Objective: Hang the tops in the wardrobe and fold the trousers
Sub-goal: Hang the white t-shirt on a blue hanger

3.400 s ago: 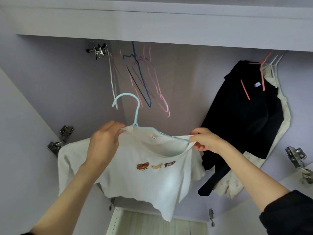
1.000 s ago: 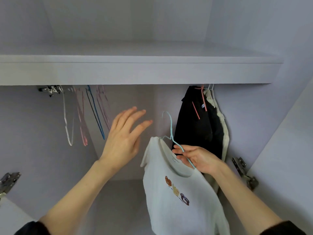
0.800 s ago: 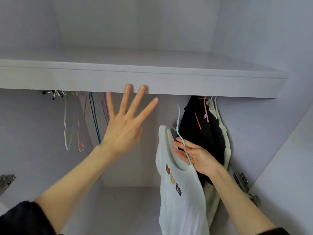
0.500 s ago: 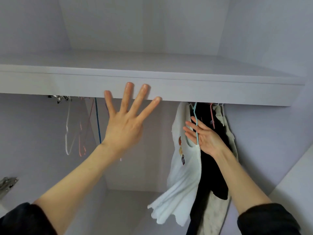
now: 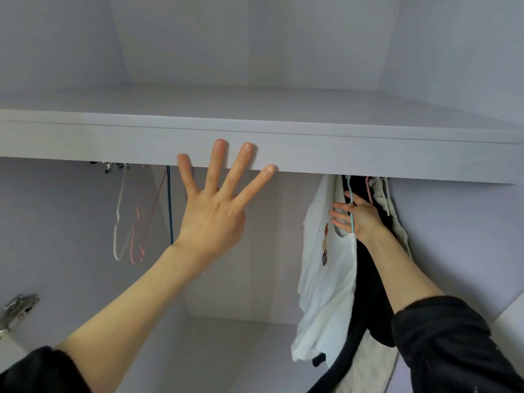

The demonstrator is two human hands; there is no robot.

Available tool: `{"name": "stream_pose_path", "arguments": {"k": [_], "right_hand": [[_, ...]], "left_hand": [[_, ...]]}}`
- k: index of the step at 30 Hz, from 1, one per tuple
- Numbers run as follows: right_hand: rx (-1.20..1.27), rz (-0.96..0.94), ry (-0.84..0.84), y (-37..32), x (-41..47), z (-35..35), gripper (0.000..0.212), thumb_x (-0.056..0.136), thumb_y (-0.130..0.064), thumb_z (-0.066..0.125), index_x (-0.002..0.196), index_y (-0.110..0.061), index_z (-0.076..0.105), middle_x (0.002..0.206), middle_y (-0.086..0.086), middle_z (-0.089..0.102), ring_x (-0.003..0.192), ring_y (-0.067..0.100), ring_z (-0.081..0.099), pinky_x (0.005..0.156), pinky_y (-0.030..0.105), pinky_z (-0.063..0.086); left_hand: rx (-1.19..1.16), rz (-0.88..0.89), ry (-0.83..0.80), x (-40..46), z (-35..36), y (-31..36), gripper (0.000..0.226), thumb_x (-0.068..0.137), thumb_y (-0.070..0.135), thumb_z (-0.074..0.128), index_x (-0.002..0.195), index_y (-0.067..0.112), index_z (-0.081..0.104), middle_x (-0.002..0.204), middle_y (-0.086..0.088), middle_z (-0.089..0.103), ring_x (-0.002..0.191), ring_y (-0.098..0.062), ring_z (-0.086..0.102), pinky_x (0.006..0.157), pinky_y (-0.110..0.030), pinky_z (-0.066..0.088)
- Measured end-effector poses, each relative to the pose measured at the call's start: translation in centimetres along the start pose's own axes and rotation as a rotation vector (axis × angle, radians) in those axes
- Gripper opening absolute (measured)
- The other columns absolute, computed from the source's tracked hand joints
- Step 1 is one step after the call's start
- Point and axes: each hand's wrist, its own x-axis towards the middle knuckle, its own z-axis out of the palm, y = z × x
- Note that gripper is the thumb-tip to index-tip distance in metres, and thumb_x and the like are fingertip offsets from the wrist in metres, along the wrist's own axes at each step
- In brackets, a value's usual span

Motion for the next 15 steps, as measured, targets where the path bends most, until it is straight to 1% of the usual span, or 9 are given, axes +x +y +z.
{"name": "stream_pose_path", "arguments": {"k": [2,4,6,8,9,10,11,13,15], "right_hand": [[-0.052,-0.014,0.136,0.3,0.0,-0.1,0.043,0.097,0.003,0.038,0.135,-0.014,0.046,0.104,0.011,0.062,0.091,0.027,0.065,0.077,0.034,0.055],[-0.048,-0.037,0.228,0.6,-0.2,-0.3,0.041,0.097,0.002,0.037,0.133,-0.013,0.048,0.106,0.013,0.06,0.092,0.029,0.063,0.077,0.033,0.054],[-0.055,-0.06,0.282,0.6,-0.3,-0.6,0.041,0.096,0.003,0.038,0.132,-0.011,0.049,0.104,0.013,0.06,0.089,0.028,0.062,0.078,0.033,0.053],[-0.072,-0.072,0.328,0.5,-0.5,-0.9,0.04,0.094,0.004,0.041,0.131,-0.008,0.05,0.106,0.014,0.06,0.088,0.029,0.062,0.084,0.036,0.051],[-0.119,-0.084,0.35,0.6,-0.7,-1.0,0.04,0.093,0.004,0.042,0.131,-0.007,0.05,0.108,0.014,0.061,0.09,0.029,0.063,0.087,0.037,0.05],[-0.236,-0.111,0.377,0.9,-1.2,-1.1,0.042,0.093,0.003,0.043,0.132,-0.008,0.051,0.111,0.013,0.061,0.095,0.029,0.062,0.091,0.038,0.049],[-0.388,-0.148,0.386,1.3,-1.9,-1.0,0.044,0.092,0.002,0.041,0.134,-0.009,0.05,0.12,0.012,0.06,0.104,0.03,0.06,0.095,0.038,0.046],[-0.615,-0.27,0.35,2.5,-4.1,-0.6,0.05,0.093,0.001,0.04,0.142,-0.009,0.04,0.14,0.012,0.046,0.126,0.031,0.046,0.105,0.037,0.038],[-0.744,-0.391,0.297,4.3,-6.6,0.0,0.052,0.095,-0.002,0.043,0.145,-0.006,0.031,0.151,0.015,0.03,0.138,0.03,0.031,0.113,0.038,0.028]], "left_hand": [[0.003,-0.005,-0.006,-0.1,0.0,0.0,0.111,0.064,-0.01,0.054,0.15,0.032,-0.002,0.155,0.001,-0.023,0.141,-0.033,-0.022,0.102,-0.066,-0.016],[0.002,-0.004,-0.016,-0.2,-0.1,0.1,0.111,0.064,-0.009,0.056,0.15,0.032,-0.001,0.156,0.001,-0.022,0.141,-0.034,-0.021,0.103,-0.066,-0.015],[0.0,-0.006,-0.029,-0.1,-0.2,0.1,0.112,0.064,-0.008,0.058,0.15,0.032,0.0,0.156,0.001,-0.021,0.142,-0.034,-0.019,0.103,-0.067,-0.013],[-0.006,-0.005,-0.042,-0.1,-0.4,0.1,0.111,0.064,-0.008,0.058,0.15,0.031,0.001,0.156,0.0,-0.02,0.142,-0.034,-0.018,0.103,-0.067,-0.011],[-0.009,-0.007,-0.048,0.0,-0.6,0.1,0.11,0.064,-0.008,0.058,0.15,0.031,0.002,0.156,0.0,-0.02,0.142,-0.034,-0.018,0.104,-0.067,-0.01],[-0.015,-0.014,-0.058,-0.1,-0.8,0.2,0.109,0.065,-0.008,0.057,0.15,0.03,0.002,0.156,0.0,-0.019,0.143,-0.034,-0.017,0.104,-0.067,-0.01],[-0.028,-0.026,-0.07,-0.2,-0.9,0.3,0.107,0.066,-0.008,0.056,0.15,0.03,0.002,0.157,0.0,-0.018,0.143,-0.034,-0.016,0.104,-0.067,-0.009],[-0.069,-0.067,-0.124,-0.8,-1.8,0.9,0.104,0.068,-0.007,0.057,0.151,0.028,0.004,0.158,-0.003,-0.012,0.143,-0.034,-0.014,0.106,-0.067,-0.005],[-0.125,-0.112,-0.216,-2.3,-2.9,1.5,0.099,0.07,-0.004,0.058,0.15,0.025,0.007,0.158,-0.007,0.002,0.144,-0.035,-0.008,0.109,-0.064,0.001]]}}
